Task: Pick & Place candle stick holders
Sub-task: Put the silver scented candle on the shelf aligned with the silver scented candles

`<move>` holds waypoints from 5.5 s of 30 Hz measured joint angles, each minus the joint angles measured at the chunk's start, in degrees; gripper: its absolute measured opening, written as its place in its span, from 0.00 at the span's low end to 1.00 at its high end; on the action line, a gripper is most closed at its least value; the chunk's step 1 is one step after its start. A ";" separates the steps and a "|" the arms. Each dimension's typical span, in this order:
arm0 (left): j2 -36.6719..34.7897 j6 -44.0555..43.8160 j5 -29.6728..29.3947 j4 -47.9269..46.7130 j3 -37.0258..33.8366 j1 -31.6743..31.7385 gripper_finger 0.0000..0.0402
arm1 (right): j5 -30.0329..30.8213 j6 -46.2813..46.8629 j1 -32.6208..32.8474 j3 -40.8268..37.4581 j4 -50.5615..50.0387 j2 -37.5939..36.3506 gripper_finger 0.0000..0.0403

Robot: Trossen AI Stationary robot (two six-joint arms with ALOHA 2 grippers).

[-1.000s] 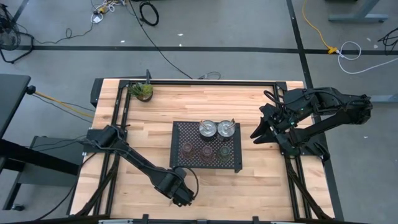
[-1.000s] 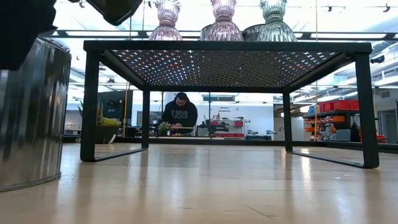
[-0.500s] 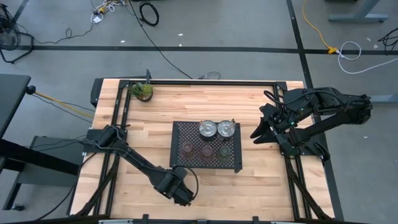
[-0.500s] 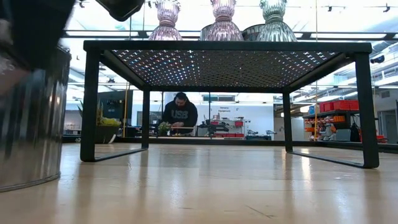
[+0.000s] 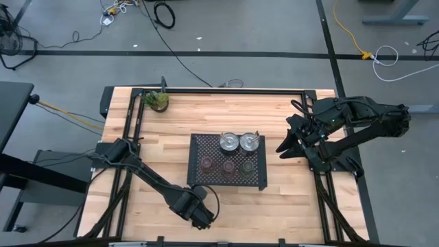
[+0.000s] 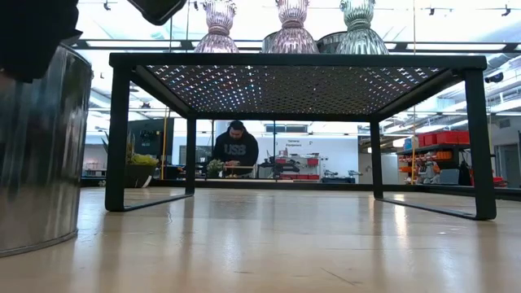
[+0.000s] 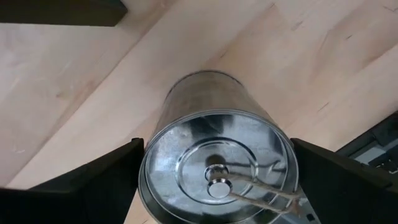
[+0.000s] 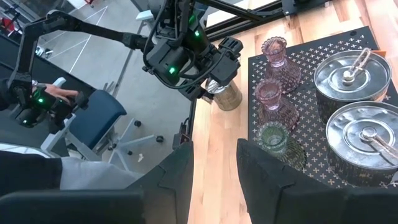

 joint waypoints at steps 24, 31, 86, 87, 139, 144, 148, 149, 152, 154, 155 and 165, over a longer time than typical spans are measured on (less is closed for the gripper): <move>2.25 0.90 4.06 -0.37 0.20 -0.20 0.90 | -0.01 -0.02 0.00 0.00 -0.05 -0.01 0.31; 2.46 1.39 5.79 -5.19 2.52 -0.31 0.90 | 0.00 -0.35 0.00 0.00 -0.09 -0.02 0.31; -23.09 34.24 -2.15 -25.66 27.13 41.02 0.90 | 11.53 4.91 0.00 0.00 0.13 0.00 0.31; -22.72 36.31 -1.79 -25.78 26.92 42.25 0.90 | 11.98 5.39 0.00 0.00 0.13 0.00 0.31; -7.25 50.03 9.08 -19.25 18.73 43.96 0.93 | 16.98 4.64 0.00 0.00 0.07 0.00 0.31; -7.10 50.00 9.07 -18.09 18.78 43.87 0.90 | 16.98 4.17 0.00 0.00 0.04 0.02 0.31; -7.08 48.84 9.03 -18.28 18.78 43.87 0.95 | 16.98 3.63 0.00 0.00 0.04 0.02 0.31; -7.06 48.83 9.07 -18.57 18.78 43.89 0.96 | 16.98 3.42 0.00 0.00 0.04 0.02 0.31; -7.06 48.81 9.04 -18.90 18.78 43.83 0.94 | 16.98 3.28 0.00 0.00 0.04 0.02 0.31; -7.06 48.74 9.05 -18.71 18.78 43.82 0.92 | 16.98 3.28 0.00 0.00 0.04 0.02 0.31; -7.06 48.74 9.05 -18.71 18.78 43.82 0.92 | 16.98 3.28 0.00 0.00 0.04 0.02 0.31; -7.02 48.79 9.03 -18.13 18.78 43.48 0.96 | 16.98 3.04 0.00 0.00 0.04 0.02 0.31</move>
